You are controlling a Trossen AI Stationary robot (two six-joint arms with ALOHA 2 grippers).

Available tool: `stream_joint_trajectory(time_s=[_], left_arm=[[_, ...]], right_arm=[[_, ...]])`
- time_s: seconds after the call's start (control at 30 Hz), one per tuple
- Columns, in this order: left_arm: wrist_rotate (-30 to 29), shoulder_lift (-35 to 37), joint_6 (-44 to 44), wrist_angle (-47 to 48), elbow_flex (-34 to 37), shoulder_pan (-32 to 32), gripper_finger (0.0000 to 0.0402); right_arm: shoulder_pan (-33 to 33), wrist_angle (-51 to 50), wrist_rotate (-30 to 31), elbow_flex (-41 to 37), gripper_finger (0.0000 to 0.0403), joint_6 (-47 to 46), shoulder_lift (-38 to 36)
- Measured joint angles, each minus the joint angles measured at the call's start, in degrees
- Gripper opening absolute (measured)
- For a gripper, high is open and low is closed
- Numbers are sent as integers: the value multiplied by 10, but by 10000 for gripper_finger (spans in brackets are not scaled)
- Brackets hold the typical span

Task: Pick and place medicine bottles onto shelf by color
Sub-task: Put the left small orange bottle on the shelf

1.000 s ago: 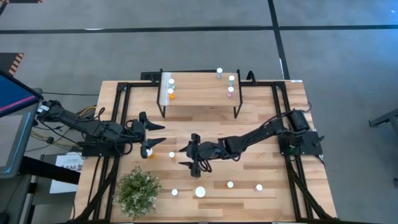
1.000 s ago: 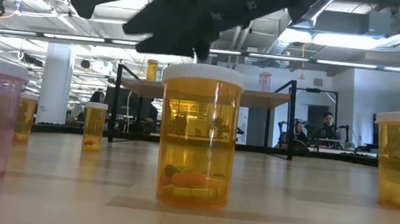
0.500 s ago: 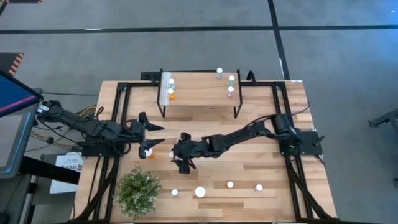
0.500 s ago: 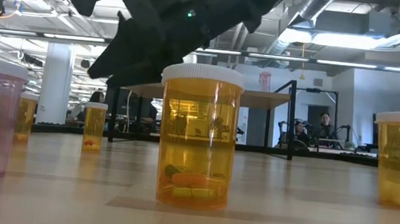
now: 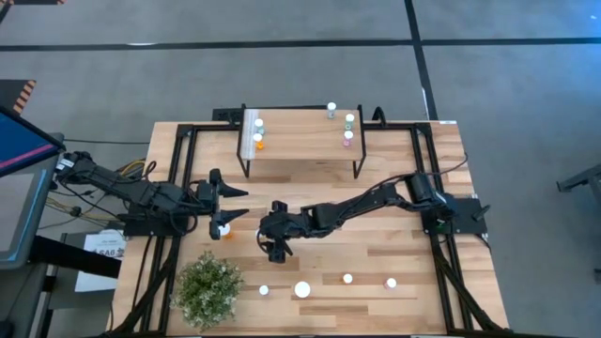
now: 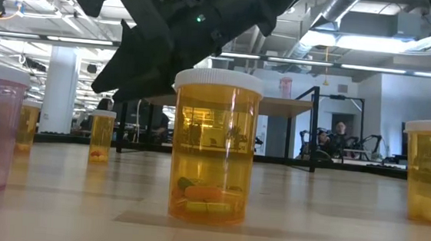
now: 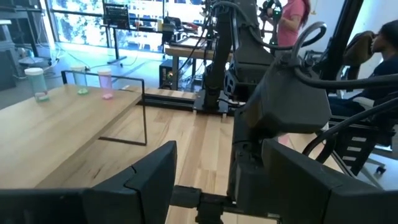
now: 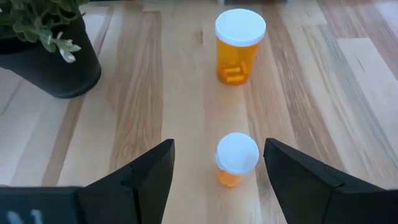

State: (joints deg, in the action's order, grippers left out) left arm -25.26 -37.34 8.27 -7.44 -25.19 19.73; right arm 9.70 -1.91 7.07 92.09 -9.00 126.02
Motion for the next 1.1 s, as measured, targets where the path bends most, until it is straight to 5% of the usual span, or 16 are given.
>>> stream_joint_trajectory(time_s=[1.1], left_arm=[[0, 0, 1, -1, 0, 0, 224]], right_arm=[[-1, 10, 5, -1, 271, -20, 0]])
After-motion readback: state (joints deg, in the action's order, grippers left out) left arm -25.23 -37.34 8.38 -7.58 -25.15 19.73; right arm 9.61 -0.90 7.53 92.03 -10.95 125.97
